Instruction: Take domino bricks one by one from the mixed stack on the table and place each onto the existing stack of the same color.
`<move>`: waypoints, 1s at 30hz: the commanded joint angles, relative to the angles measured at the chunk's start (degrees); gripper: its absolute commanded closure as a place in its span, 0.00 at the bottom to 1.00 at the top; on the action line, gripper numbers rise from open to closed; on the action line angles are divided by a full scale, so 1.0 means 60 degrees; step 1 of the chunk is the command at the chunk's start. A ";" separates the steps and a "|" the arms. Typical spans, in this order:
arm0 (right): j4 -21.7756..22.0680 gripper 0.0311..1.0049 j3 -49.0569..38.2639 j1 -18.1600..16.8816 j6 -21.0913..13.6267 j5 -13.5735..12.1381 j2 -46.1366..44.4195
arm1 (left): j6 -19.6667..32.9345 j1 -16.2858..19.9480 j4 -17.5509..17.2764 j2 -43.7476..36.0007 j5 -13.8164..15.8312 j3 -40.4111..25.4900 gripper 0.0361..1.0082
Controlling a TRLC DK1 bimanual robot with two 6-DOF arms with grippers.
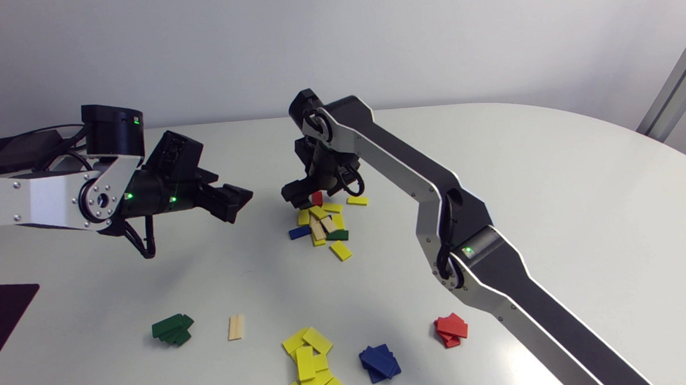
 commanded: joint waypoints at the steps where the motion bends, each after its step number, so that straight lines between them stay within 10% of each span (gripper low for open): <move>1: 0.0130 0.07 -0.0072 0.0082 0.0226 0.0090 -0.0250 | 0.0079 0.0080 0.0160 -0.0107 0.0091 -0.0304 0.01; 30: 0.0174 0.09 -0.0732 0.0272 0.0284 0.0632 -0.0499 | 0.0064 0.0109 0.0219 -0.0370 0.0120 -0.0582 0.01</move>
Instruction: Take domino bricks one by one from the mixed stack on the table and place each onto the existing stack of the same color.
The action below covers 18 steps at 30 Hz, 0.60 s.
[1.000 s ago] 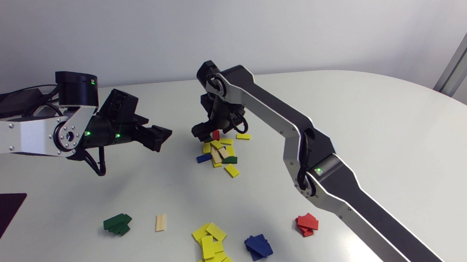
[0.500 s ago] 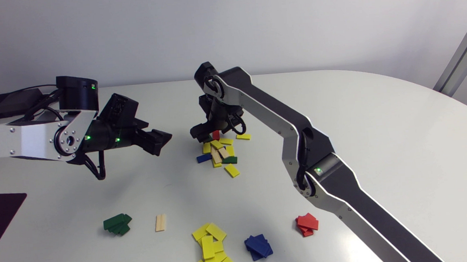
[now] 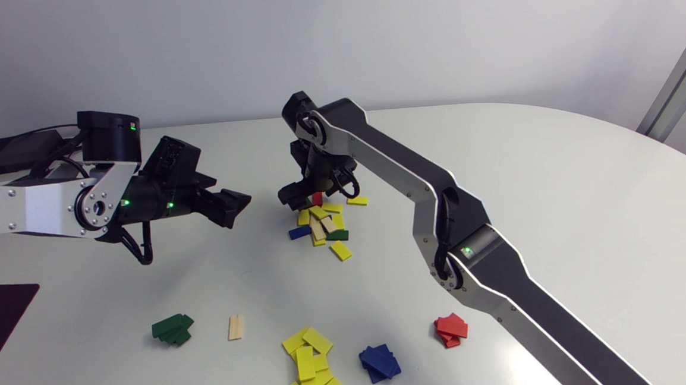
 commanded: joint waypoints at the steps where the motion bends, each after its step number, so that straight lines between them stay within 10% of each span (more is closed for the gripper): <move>1: -0.0085 0.09 -0.0265 0.0061 0.0284 0.0137 -0.0292 | 0.0035 0.0058 0.0077 -0.0188 0.0091 -0.0247 0.01; 18: -0.0173 0.19 -0.0353 0.0061 0.0387 0.0225 -0.0306 | 0.0050 0.0058 0.0077 -0.0276 0.0135 -0.0291 0.01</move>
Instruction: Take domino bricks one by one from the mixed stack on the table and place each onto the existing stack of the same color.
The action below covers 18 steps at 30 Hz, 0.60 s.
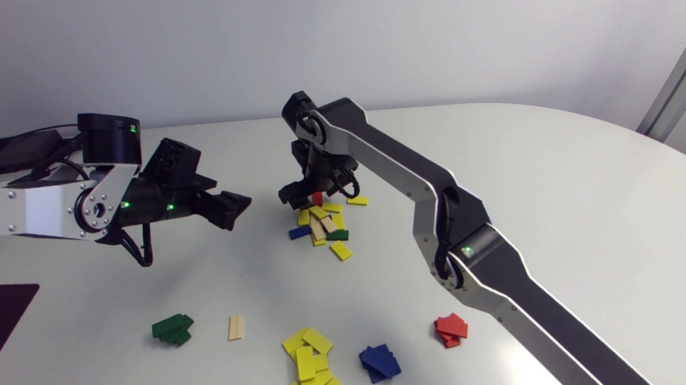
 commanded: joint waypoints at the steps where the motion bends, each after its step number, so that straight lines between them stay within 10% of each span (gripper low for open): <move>1: -0.0140 0.19 -0.0317 0.0061 0.0208 0.0083 -0.0266 | 0.0050 0.0058 0.0062 -0.0254 0.0098 -0.0214 0.01; 18: -0.0301 0.34 -0.0434 0.0061 0.0208 0.0024 -0.0281 | 0.0050 0.0058 0.0062 -0.0240 0.0128 -0.0214 0.01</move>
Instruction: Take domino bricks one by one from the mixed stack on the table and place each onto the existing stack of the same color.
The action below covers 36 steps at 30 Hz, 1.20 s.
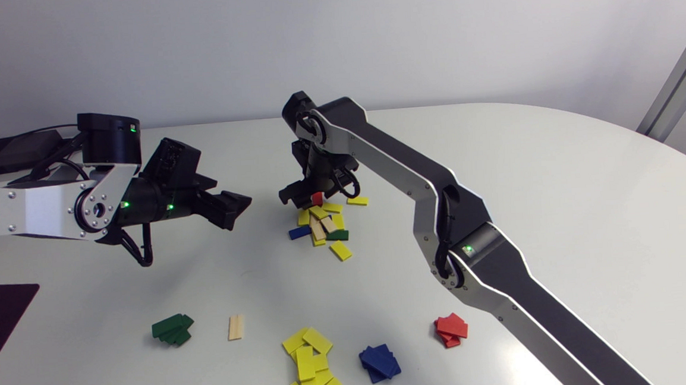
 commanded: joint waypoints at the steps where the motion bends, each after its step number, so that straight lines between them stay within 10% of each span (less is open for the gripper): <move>1: -0.0232 0.34 -0.0310 0.0061 0.0205 0.0032 -0.0212 | 0.0050 0.0058 0.0051 -0.0240 0.0095 -0.0214 0.01; 20: 0.0442 0.34 0.0012 -0.0144 0.0791 -0.0218 -0.0256 | 0.0079 0.0146 0.0139 -0.0240 0.0139 -0.0375 0.01; 36: 0.0588 0.34 -0.0208 -0.0188 0.1010 0.0647 -0.0300 | 0.0079 0.0176 0.0198 -0.0269 0.0183 -0.0478 0.01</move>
